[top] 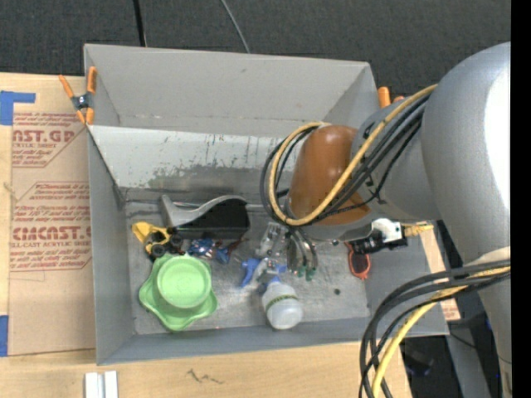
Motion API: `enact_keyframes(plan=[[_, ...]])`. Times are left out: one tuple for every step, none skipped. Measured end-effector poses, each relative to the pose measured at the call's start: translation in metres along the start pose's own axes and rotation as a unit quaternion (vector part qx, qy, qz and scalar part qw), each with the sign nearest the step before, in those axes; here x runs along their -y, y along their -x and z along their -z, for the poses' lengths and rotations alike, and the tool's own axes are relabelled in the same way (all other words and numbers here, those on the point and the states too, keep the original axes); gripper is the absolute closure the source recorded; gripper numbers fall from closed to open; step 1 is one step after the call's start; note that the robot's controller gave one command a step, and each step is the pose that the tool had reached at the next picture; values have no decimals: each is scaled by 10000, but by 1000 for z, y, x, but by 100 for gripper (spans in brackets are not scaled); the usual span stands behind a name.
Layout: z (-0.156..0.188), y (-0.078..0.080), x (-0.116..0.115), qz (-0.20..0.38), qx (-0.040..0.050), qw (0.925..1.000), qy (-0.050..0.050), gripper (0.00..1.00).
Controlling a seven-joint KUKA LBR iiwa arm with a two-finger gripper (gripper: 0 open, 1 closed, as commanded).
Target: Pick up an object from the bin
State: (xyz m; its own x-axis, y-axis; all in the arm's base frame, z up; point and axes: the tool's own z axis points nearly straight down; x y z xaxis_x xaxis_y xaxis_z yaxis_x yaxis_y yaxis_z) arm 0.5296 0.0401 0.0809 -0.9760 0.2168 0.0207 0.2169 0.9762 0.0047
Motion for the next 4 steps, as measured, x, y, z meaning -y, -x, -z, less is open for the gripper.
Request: enact_keyframes(plan=[[6,-1,1,-4,61,10000,-13,100],[24,-1,2,-9,78,10000,-24,100],[38,0,1,-7,103,9999,-19,100],[57,-3,2,-7,78,10000,-26,100]])
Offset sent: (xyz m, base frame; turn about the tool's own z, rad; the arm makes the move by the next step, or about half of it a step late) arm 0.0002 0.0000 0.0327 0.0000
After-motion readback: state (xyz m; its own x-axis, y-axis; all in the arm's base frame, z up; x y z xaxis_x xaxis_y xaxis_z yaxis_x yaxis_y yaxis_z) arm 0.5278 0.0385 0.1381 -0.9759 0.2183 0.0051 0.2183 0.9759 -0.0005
